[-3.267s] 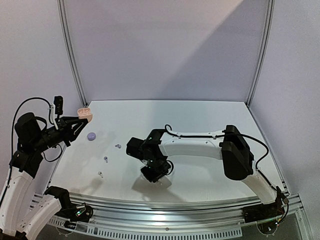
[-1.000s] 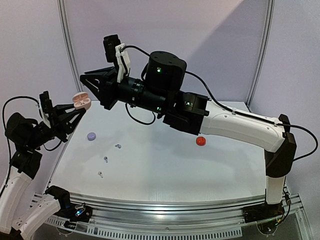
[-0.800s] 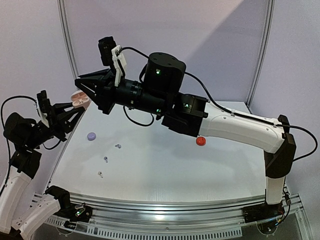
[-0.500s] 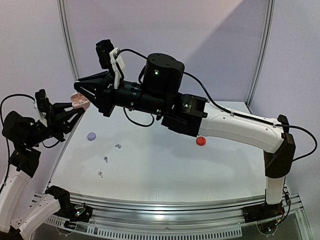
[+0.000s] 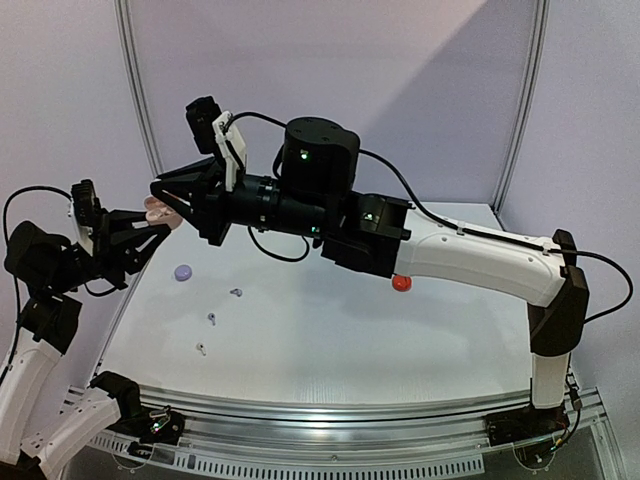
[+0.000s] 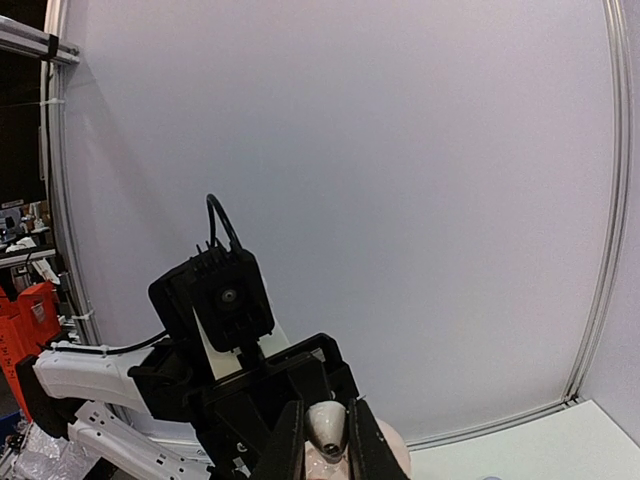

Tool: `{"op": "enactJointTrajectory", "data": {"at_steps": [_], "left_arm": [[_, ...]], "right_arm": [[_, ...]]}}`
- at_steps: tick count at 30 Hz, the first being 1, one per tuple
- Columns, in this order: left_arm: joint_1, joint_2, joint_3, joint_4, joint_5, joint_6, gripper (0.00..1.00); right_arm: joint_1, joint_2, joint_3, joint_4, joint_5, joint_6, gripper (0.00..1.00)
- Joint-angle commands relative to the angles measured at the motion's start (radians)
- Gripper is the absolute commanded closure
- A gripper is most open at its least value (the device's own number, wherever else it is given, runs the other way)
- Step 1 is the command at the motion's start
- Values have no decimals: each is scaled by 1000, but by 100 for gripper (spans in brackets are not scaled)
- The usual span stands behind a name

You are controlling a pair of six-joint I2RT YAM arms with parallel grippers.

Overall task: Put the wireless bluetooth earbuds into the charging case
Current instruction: Insert the right earbud into the right side groove of the charging case.

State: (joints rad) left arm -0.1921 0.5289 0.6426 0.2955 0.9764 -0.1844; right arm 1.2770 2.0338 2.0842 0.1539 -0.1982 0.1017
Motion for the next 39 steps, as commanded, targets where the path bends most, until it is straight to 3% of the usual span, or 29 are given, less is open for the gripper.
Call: {"op": "enactJointTrajectory", "data": {"at_steps": [1,39], "left_arm": [[-11,10,19,17,40,-17,100],[-22,12,25,17,94,27,100]], "right_arm": [[0,-44,-6,-21,-26,-10,100],[16,-91,0,-102,-65,-53,100]]}}
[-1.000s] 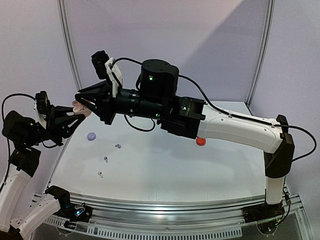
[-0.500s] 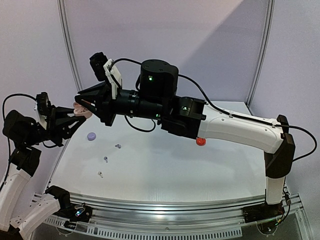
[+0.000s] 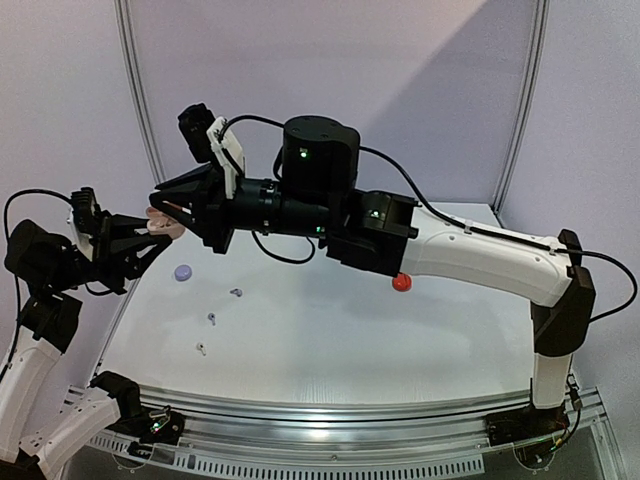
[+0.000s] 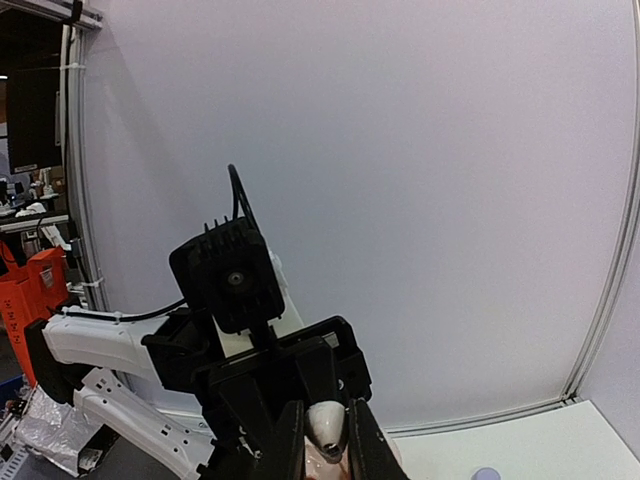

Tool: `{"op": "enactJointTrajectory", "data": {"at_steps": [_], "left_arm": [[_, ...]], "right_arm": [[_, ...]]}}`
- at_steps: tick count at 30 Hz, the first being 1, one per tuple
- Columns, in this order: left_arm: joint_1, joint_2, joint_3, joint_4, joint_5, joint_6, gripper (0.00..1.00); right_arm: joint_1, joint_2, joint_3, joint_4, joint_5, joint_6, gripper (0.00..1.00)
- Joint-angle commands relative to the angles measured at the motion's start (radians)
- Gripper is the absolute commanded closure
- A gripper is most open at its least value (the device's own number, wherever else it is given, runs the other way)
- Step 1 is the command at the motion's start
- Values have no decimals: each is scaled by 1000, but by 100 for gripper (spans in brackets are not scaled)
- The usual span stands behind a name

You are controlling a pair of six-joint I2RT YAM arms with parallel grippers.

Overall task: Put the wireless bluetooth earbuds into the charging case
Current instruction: Insert the right earbud into the right side groove of the charging case.

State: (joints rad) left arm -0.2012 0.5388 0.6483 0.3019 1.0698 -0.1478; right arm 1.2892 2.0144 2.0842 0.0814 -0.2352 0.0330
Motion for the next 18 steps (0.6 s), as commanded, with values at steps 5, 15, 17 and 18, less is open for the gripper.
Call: {"op": "enactJointTrajectory", "data": {"at_steps": [5,15,17,18], "left_arm": [[-13,8,16,25,2,-23,100],[-13,10,25,26,4,-33,100],[-13,9,24,23,1,-34,100],[-13,8,24,23,0,-34,100]], "right_arm": [[11,-100,-26,-38,-24,18,100],[13,-84,-37,-51,-40,25,100],[13,-79,-38,-49,-48,35,100],[13,-77,-37,-48,-49,38,100]]}}
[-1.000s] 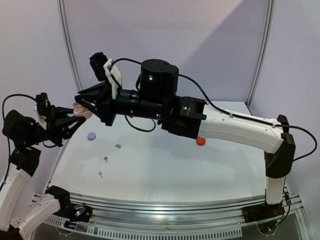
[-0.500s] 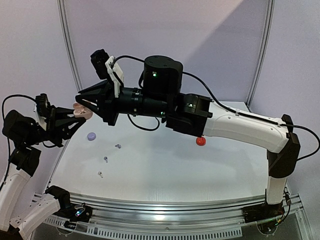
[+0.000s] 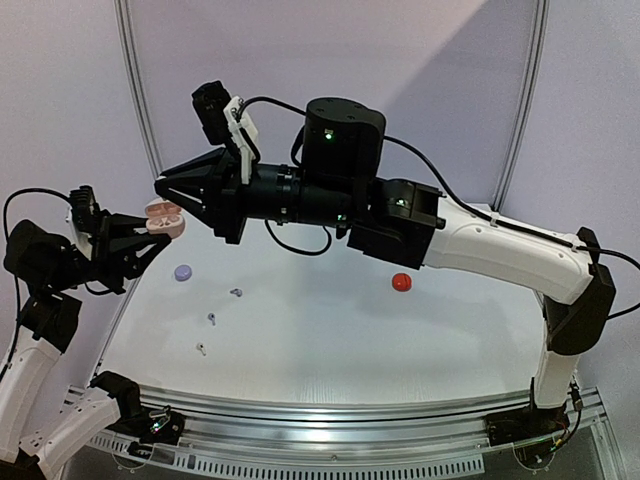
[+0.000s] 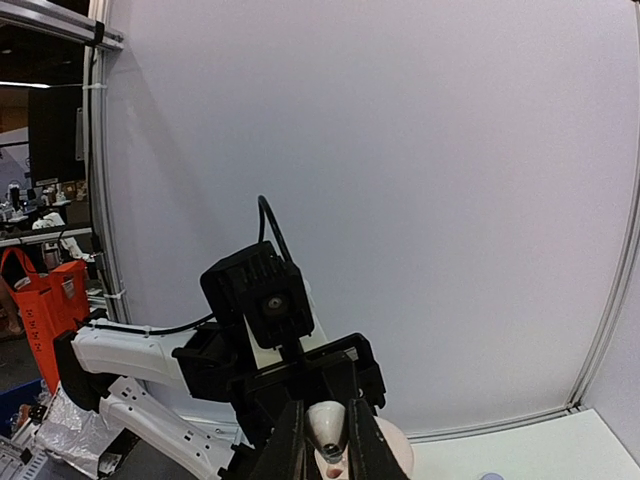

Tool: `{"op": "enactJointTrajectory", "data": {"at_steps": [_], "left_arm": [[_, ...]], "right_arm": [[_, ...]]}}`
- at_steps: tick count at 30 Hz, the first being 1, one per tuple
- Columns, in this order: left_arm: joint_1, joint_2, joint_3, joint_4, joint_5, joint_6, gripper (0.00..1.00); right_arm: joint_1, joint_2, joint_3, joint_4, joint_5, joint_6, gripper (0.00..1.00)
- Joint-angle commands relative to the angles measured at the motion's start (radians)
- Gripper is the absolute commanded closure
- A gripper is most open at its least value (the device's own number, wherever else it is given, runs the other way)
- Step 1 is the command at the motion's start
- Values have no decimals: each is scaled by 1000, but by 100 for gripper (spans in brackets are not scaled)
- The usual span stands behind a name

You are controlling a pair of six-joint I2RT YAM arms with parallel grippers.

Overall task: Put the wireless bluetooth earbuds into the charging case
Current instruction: Insert the right earbud into the right side groove of the charging case.

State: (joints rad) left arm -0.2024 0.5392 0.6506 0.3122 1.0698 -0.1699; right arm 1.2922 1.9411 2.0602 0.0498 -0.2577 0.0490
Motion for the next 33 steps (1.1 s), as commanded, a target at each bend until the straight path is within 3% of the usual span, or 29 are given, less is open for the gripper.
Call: {"op": "enactJointTrajectory", "data": {"at_steps": [1,33], "left_arm": [[-12,7,21,14,0,-13,100],[-12,-19,-19,-19,28,14,100]], "right_arm": [[9,-3,-14,-17,-27,23,100],[21,13,-34,-38,-23,-13,100]]}}
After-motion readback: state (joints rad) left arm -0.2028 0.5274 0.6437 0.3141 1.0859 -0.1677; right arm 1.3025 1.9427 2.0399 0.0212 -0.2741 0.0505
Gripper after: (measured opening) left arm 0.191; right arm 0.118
